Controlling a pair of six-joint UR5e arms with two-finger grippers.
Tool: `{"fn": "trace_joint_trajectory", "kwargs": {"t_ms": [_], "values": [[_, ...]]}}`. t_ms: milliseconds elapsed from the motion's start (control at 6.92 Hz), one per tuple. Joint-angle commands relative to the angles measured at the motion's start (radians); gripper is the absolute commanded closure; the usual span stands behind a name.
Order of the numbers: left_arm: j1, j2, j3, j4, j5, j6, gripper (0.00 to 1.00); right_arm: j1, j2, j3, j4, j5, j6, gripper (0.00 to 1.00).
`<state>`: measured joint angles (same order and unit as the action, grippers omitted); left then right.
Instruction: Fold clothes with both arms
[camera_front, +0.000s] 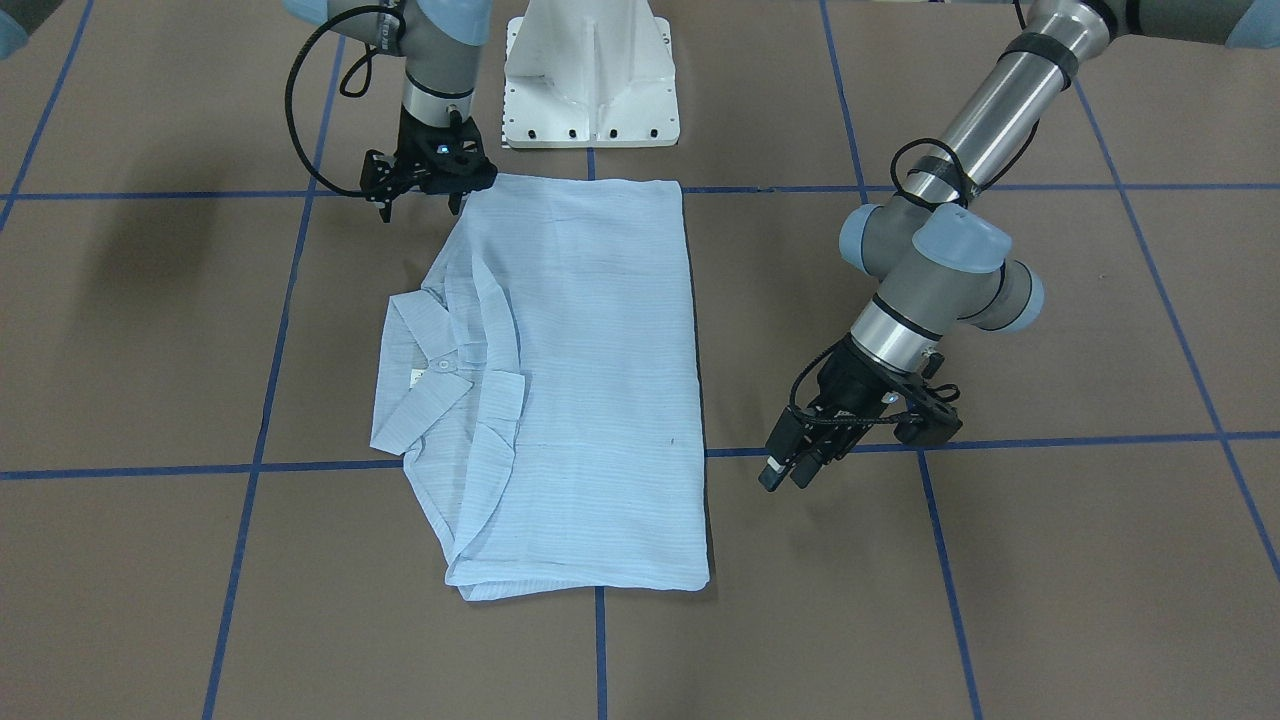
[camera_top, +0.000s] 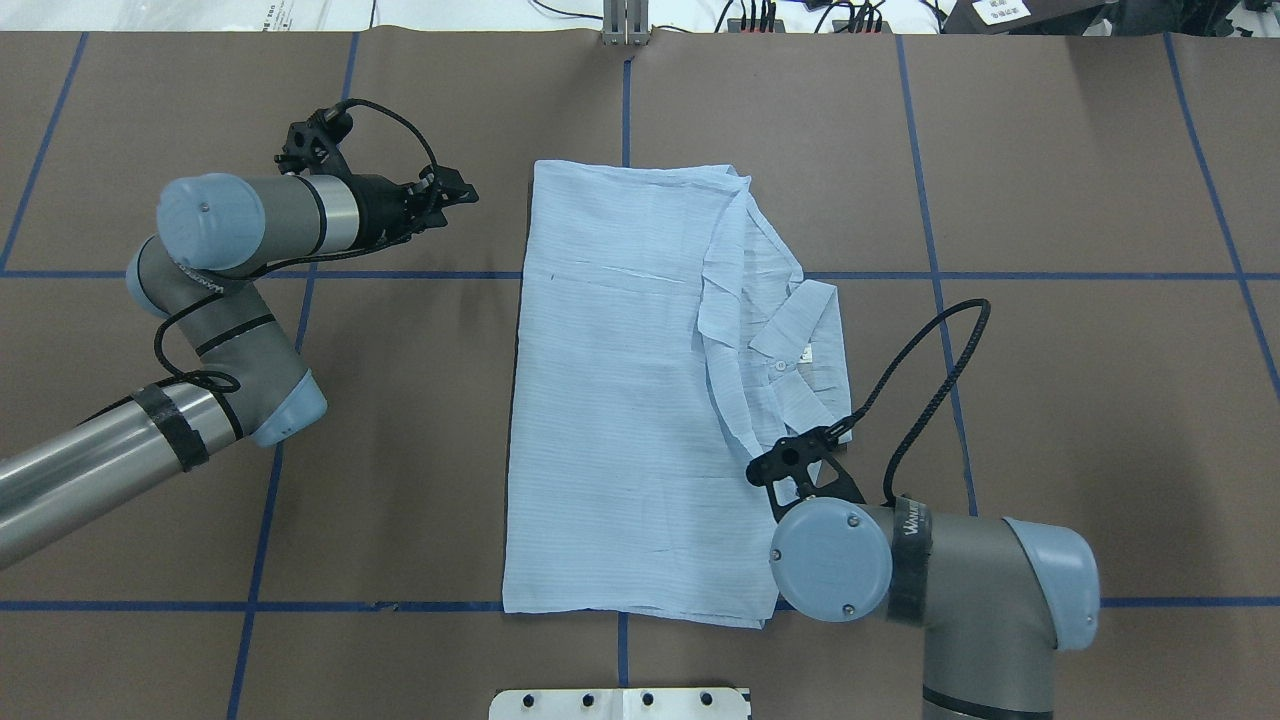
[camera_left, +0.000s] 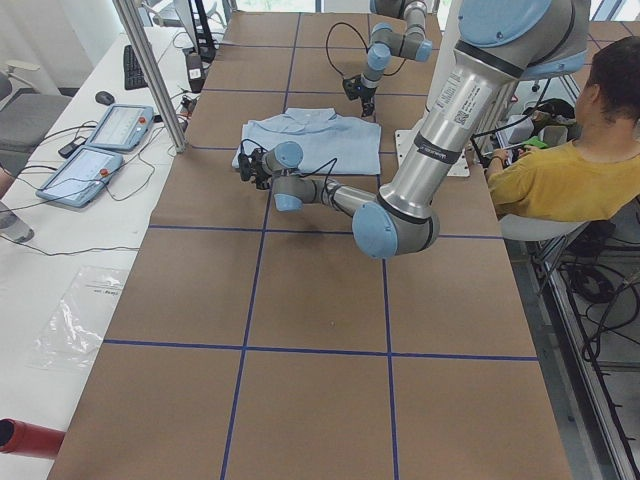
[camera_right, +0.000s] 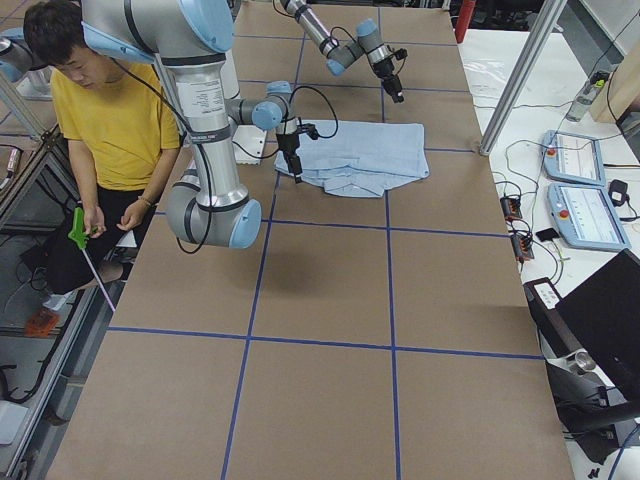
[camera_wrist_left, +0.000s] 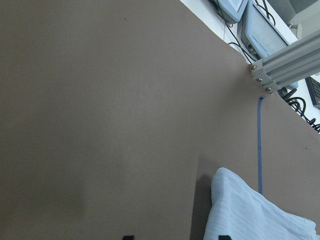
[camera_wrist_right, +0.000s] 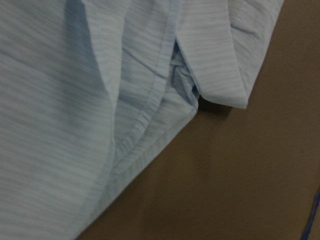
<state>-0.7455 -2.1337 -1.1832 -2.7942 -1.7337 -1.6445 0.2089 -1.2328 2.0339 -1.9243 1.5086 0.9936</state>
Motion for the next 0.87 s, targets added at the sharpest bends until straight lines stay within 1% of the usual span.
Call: {"fn": "trace_joint_trajectory", "kwargs": {"t_ms": [0, 144, 289, 433, 578, 722], "values": [[0.000, 0.000, -0.015, -0.001, -0.001, 0.000, 0.36, 0.000, -0.066, 0.057, -0.002, 0.004, 0.002, 0.00], [0.002, 0.006, -0.022, -0.001, -0.001, 0.000, 0.36, -0.009, -0.047, 0.057, 0.001, 0.004, 0.017, 0.00], [0.002, 0.015, -0.038, -0.001, -0.001, 0.000, 0.36, -0.013, -0.001, 0.046, 0.004, -0.001, 0.020, 0.00], [0.002, 0.030, -0.059, -0.001, -0.024, 0.002, 0.36, 0.012, 0.056, 0.013, 0.013, -0.005, 0.036, 0.00], [0.002, 0.078, -0.100, -0.001, -0.067, 0.003, 0.36, 0.045, 0.118, -0.033, 0.014, -0.005, 0.037, 0.00], [0.002, 0.099, -0.127, -0.001, -0.073, 0.003, 0.36, 0.069, 0.142, -0.061, 0.030, -0.005, 0.036, 0.00]]}}
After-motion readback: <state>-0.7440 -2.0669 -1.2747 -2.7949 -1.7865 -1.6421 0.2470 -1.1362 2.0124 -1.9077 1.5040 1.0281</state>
